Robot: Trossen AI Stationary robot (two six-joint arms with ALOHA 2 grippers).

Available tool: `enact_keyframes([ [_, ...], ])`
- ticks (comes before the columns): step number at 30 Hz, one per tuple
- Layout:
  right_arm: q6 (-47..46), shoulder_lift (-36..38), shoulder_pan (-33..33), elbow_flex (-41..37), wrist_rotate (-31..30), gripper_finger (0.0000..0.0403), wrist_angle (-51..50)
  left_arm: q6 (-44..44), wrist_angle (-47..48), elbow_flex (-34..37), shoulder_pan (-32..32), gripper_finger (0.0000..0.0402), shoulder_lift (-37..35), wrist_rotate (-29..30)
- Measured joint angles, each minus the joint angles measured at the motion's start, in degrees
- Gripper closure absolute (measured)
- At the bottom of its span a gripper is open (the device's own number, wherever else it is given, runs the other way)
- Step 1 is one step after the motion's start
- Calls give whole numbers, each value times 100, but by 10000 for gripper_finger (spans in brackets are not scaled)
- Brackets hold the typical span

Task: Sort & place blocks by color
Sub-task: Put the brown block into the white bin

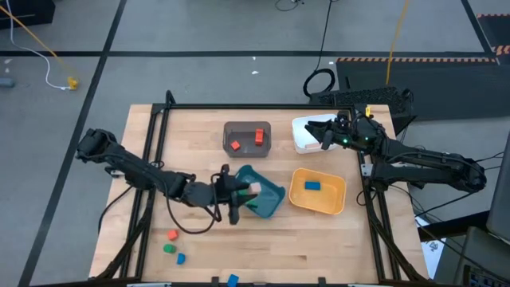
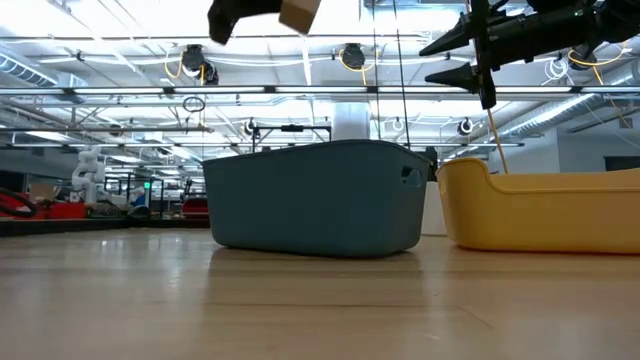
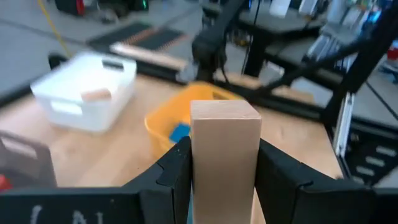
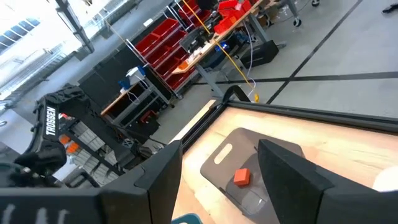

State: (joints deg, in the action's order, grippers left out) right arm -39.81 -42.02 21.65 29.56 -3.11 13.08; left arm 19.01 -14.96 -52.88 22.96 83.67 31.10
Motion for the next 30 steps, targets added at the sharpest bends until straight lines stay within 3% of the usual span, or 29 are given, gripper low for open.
enact_keyframes([
  [14, -452, 0, 0, 0, 19, 200, 524, -548, -1073, -2, -1176, 266, 63, 34],
  [18, -421, 0, 0, 0, 56, 200, 555, -595, -1423, -3, -1613, 265, 109, -674],
  [24, 485, -296, -255, 0, 1557, 200, 655, -531, -2216, -4, -1999, 265, 497, -1365],
  [30, 1237, -1070, -1074, 2, 1691, 200, 1343, -483, -2921, 0, -1982, 265, 933, -1584],
])
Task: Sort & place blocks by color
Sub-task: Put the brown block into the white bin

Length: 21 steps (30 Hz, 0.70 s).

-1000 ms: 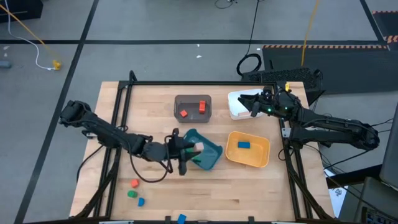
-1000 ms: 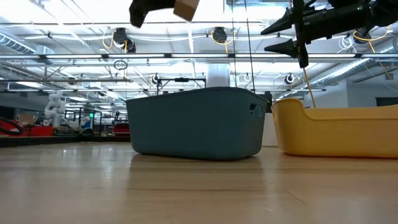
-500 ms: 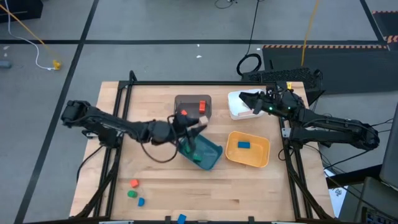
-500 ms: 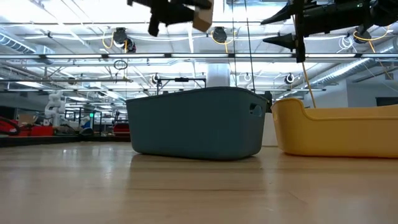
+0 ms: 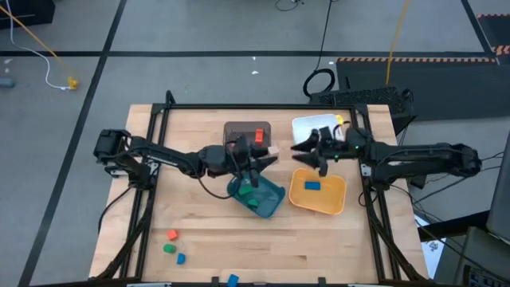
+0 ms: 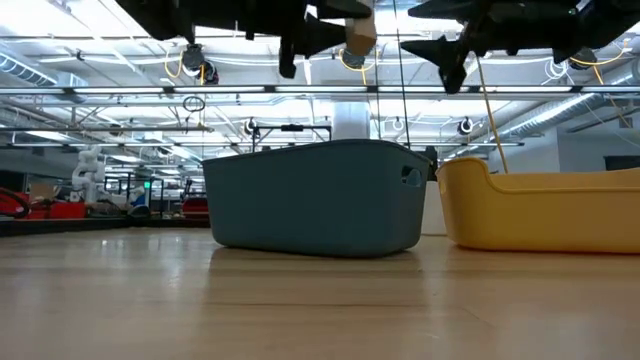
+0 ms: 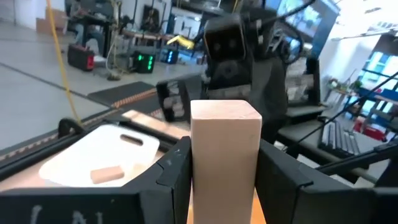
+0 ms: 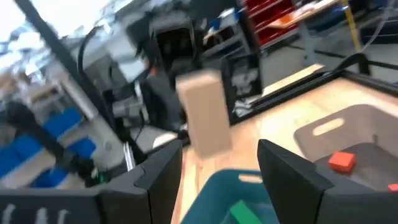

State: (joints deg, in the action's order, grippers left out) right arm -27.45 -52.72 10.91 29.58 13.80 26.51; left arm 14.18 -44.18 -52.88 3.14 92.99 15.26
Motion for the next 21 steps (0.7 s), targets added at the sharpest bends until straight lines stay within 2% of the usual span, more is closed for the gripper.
enact_keyframes([
  [9, 604, -886, -655, -2, -9, 200, 705, 120, -49, -4, 164, 265, 35, -1],
  [16, -112, -1024, -659, -2, -17, 200, 859, 141, 41, -4, 347, 257, 37, 3],
  [21, -295, -1023, -653, -2, -31, 200, 914, 254, 74, -4, 403, 261, 37, 18],
])
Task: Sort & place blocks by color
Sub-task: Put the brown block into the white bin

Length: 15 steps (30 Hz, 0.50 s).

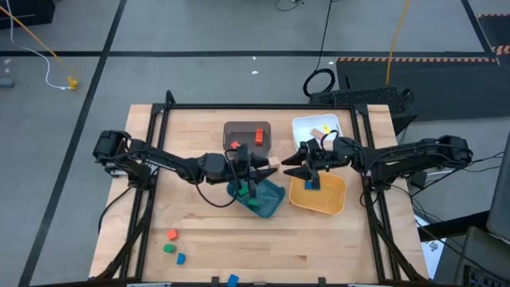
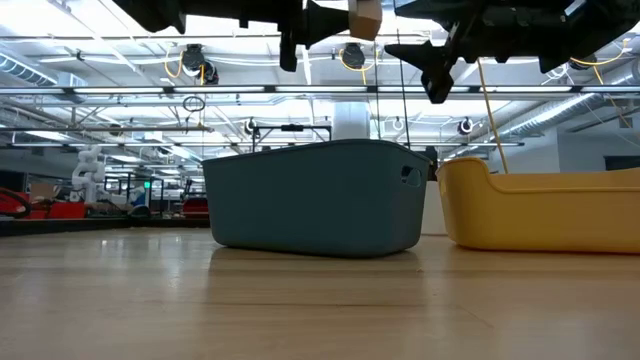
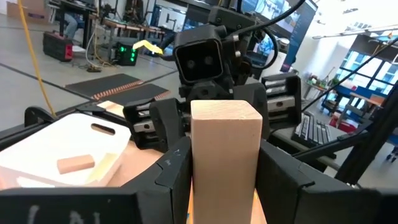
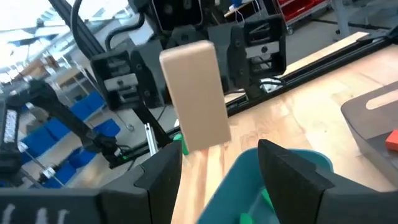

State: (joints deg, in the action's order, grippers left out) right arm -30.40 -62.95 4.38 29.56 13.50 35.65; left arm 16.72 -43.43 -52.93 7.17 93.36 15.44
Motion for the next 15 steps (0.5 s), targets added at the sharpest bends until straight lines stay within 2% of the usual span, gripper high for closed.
enact_keyframes([
  [5, -296, 1, 0, 0, -43, 200, 340, 32, 34, 0, -26, 257, 0, 7],
  [12, -464, 1, 2, 0, -1030, 200, 286, 141, 21, 0, -130, 256, 0, 115],
  [15, -631, 1, 2, 0, -1022, 200, 186, 139, 21, 0, -183, 255, 0, 116],
])
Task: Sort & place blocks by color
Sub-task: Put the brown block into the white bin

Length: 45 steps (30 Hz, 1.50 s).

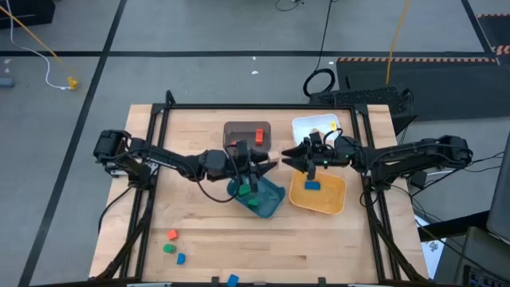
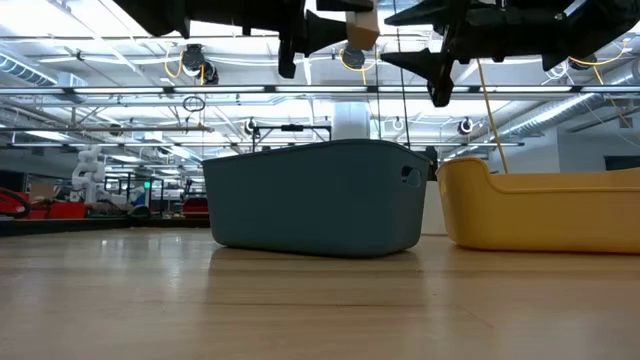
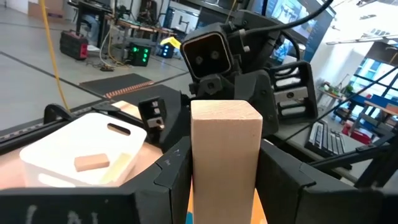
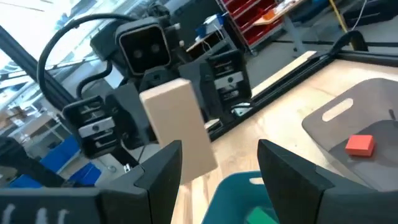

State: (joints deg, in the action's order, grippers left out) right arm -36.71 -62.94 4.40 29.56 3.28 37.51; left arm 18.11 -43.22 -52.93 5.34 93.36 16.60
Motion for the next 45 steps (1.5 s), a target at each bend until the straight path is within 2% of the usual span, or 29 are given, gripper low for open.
enact_keyframes([
  [7, 906, 0, -2, 0, 296, 193, -10, 10, -22, 0, -130, 255, 0, 1],
  [12, 1521, 0, -2, 0, 322, 171, -11, 87, -35, 0, -111, 254, 0, 0],
  [18, 2113, 0, -2, 0, 711, 146, 0, 84, -76, 0, -33, 254, 0, 0],
  [31, 2293, -720, -6, 2, 786, 140, 1112, -1194, -473, 0, 239, 254, -9, -96],
  [36, 2256, -896, -2, 2, 1237, 140, 1530, -1252, -463, 2, 219, 254, -11, -137],
  [45, 2435, -917, -4, 4, 1347, 140, 1123, -1458, -560, 2, 204, 254, -9, -122],
])
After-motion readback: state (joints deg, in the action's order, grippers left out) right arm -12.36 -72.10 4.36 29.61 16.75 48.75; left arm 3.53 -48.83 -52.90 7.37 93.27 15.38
